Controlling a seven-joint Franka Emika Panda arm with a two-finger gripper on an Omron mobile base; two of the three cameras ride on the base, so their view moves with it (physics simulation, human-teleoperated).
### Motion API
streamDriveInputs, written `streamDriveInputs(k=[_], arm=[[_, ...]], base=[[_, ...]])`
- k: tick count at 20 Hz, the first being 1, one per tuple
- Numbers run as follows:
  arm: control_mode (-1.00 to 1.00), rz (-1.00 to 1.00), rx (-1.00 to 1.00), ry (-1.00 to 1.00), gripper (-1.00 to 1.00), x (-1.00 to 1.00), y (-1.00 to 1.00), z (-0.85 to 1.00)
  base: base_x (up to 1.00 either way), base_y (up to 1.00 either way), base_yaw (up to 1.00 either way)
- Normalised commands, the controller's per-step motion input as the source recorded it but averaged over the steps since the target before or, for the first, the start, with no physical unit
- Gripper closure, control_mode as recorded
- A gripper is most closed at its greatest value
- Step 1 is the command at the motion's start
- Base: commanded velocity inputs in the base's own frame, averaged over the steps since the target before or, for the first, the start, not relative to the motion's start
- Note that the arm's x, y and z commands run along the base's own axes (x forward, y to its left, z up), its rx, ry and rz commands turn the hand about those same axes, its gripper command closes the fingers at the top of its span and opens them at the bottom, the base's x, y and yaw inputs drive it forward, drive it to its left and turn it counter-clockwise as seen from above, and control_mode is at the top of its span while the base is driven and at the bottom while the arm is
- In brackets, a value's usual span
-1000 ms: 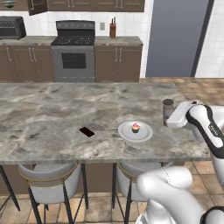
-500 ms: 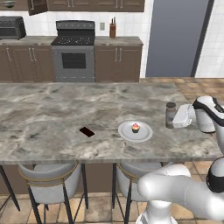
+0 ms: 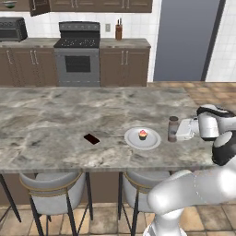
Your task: Take the cinnamon bottle from the cabinet and place it on the dining table, next to the plate with the cupcake. Then take the chocolate from the dining counter and place it on the cupcake plate.
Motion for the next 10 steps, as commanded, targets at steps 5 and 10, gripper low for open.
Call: streamDriveInputs(k=[5, 10], arm=[[-1.0, 0.0, 0.04, 0.0, 1.0, 0.2, 0.02, -0.44], [-1.0, 0.0, 0.04, 0.0, 1.0, 0.06, 0.0, -0.27]], base=[[0.0, 0.0, 0.0], [0.0, 0.0, 0.0]])
